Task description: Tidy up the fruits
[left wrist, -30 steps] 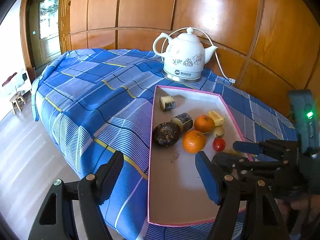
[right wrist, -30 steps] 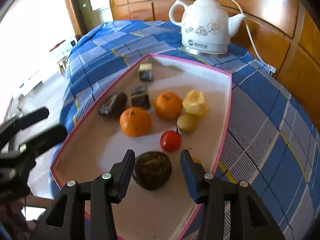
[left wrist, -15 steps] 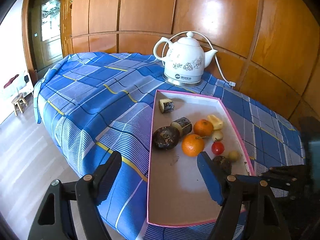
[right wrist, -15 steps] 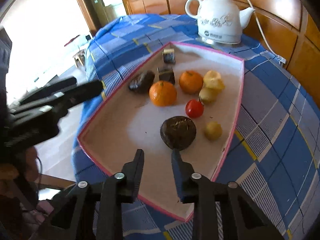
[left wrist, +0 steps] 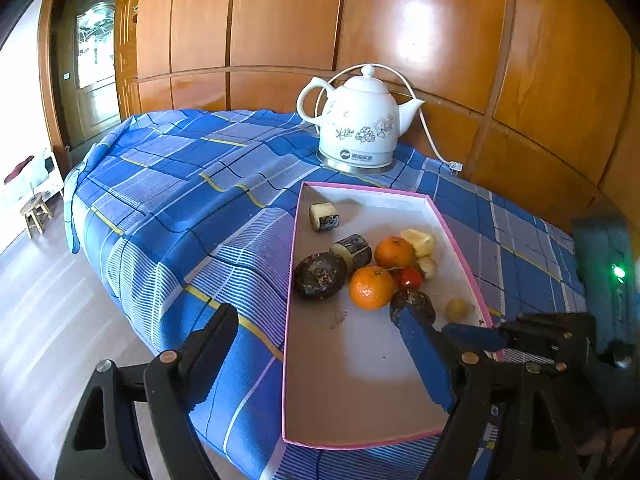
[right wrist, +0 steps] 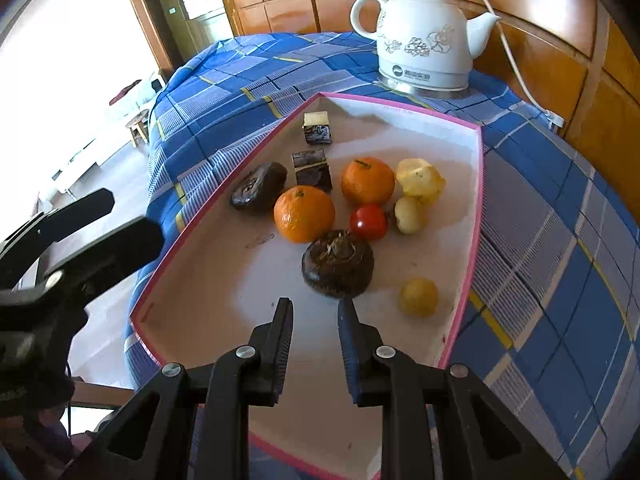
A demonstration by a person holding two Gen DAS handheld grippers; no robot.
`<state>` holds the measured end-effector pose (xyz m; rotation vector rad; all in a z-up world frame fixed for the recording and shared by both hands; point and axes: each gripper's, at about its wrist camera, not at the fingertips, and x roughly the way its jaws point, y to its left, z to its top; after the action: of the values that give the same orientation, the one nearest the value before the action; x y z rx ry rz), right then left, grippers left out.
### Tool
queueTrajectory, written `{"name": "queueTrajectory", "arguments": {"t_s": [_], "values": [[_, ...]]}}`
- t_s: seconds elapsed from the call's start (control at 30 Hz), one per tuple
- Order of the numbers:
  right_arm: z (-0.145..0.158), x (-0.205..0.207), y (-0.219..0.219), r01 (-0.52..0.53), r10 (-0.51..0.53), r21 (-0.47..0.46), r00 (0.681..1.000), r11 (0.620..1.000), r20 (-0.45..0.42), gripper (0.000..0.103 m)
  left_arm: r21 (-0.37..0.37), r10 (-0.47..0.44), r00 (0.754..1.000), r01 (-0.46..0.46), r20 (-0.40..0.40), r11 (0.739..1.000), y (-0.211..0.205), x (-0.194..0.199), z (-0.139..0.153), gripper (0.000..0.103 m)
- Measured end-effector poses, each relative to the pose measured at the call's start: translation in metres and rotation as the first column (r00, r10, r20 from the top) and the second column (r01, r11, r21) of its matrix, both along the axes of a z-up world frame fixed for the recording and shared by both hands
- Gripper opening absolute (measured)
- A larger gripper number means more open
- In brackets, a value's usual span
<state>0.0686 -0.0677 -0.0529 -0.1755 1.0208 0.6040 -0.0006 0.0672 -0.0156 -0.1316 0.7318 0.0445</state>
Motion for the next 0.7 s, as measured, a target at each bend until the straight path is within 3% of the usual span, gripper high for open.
{"name": "queueTrajectory", "arguments": {"t_s": [0.3, 0.43, 0.7], "values": [[0.030, -0.032, -0.035, 0.188, -0.195, 0.061, 0.973, 0.980, 0.125, 0.037, 0.013, 0.002, 0.998, -0.002, 0.061, 1.000, -0.009, -0.015, 0.011, 0.103], [0.035, -0.039, -0.049, 0.268, -0.275, 0.066, 0.950, 0.961, 0.146, 0.037, 0.033, 0.001, 0.997, -0.004, 0.075, 0.999, -0.016, -0.020, 0.014, 0.103], [0.040, -0.050, -0.054, 0.303, -0.305, 0.042, 0.931, 0.952, 0.200, 0.037, 0.060, 0.024, 0.995, -0.029, 0.093, 0.998, -0.023, -0.027, 0.018, 0.103]]}}
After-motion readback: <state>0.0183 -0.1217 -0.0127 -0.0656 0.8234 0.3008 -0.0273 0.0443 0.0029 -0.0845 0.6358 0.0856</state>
